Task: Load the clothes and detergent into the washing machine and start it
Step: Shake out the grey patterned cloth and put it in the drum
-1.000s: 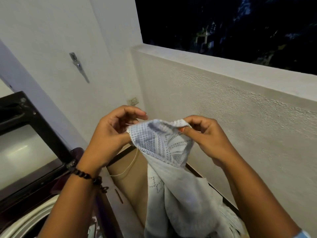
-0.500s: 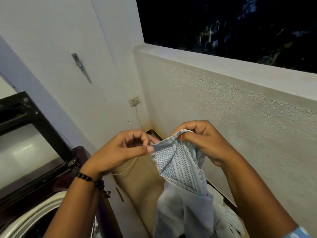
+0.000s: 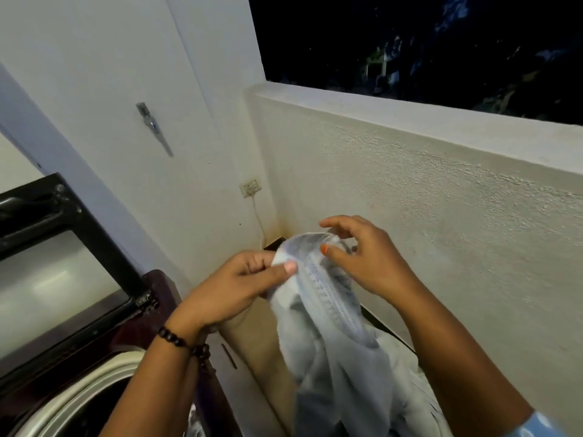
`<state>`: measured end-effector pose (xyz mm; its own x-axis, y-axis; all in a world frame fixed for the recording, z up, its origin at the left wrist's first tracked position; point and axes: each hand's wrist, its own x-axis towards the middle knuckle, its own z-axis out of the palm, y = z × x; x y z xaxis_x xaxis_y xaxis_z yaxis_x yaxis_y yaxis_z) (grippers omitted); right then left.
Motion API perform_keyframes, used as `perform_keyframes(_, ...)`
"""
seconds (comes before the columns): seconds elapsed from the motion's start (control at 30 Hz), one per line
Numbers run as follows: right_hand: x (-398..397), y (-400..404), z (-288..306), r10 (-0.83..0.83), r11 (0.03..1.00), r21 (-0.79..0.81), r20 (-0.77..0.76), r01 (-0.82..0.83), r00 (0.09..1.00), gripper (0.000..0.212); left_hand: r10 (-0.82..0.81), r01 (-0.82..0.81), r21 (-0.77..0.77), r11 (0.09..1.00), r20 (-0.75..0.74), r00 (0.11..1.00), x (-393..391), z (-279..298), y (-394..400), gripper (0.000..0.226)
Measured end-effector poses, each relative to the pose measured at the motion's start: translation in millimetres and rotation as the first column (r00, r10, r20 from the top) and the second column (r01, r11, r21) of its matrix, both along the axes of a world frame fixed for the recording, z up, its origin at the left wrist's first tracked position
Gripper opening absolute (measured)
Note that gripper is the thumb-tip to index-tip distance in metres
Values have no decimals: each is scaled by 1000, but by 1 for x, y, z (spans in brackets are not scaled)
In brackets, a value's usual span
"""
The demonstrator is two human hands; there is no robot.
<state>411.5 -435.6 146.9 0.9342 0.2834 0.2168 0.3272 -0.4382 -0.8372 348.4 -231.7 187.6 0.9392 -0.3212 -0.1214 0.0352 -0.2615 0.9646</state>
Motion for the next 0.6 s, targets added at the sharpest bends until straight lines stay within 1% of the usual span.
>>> perform_keyframes(0.07, -16, 9, 4, 19, 997, 76, -12, -18, 1000, 33, 226, -223, -144, 964, 5, 974, -1, -2, -7, 33)
perform_keyframes(0.1, -24, 13, 6, 36, 993, 116, -28, -33, 999, 35, 294, -289, -196, 937, -4, 956, -1, -2, -9, 33)
perform_keyframes(0.17, -37, 18, 8, 115, 988, 113, -82, -106, 990, 52, 343, -336, -257, 906, -16, 939, -1, 2, -13, 32)
perform_keyframes(0.23, -46, 21, 7, 197, 980, 42, -130, -193, 972, 78, 307, -297, -282, 912, -8, 952, -3, 7, -13, 32)
perform_keyframes(0.3, -53, 21, 10, 219, 975, 8, -149, -220, 964, 101, 227, -210, -258, 943, 38, 973, -6, 10, -12, 33)
perform_keyframes(0.33, -57, 20, 14, 235, 972, 34, -148, -233, 961, 108, 172, -153, -237, 959, 63, 983, -8, 11, -10, 33)
perform_keyframes(0.4, -63, 18, 24, 313, 947, 123, -128, -298, 941, 113, 45, -26, -169, 985, 109, 993, -14, 13, 0, 31)
perform_keyframes(0.43, -65, 17, 28, 357, 930, 145, -127, -339, 925, 110, -45, 59, -124, 991, 114, 992, -18, 15, 4, 26)
perform_keyframes(0.47, -66, 16, 30, 408, 909, 154, -138, -387, 902, 102, -140, 149, -86, 985, 105, 985, -23, 16, 9, 19)
perform_keyframes(0.5, -68, 17, 31, 466, 883, 160, -171, -442, 868, 87, -215, 220, -44, 974, 93, 972, -28, 16, 13, 15)
perform_keyframes(0.53, -70, 19, 30, 520, 854, 162, -229, -494, 823, 67, -251, 252, 3, 968, 98, 963, -33, 18, 18, 13)
perform_keyframes(0.57, -73, 23, 28, 560, 828, 157, -293, -539, 775, 45, -262, 258, 45, 965, 123, 957, -37, 22, 22, 13)
perform_keyframes(0.6, -75, 28, 23, 580, 809, 146, -350, -569, 735, 28, -255, 247, 71, 966, 144, 956, -41, 27, 30, 12)
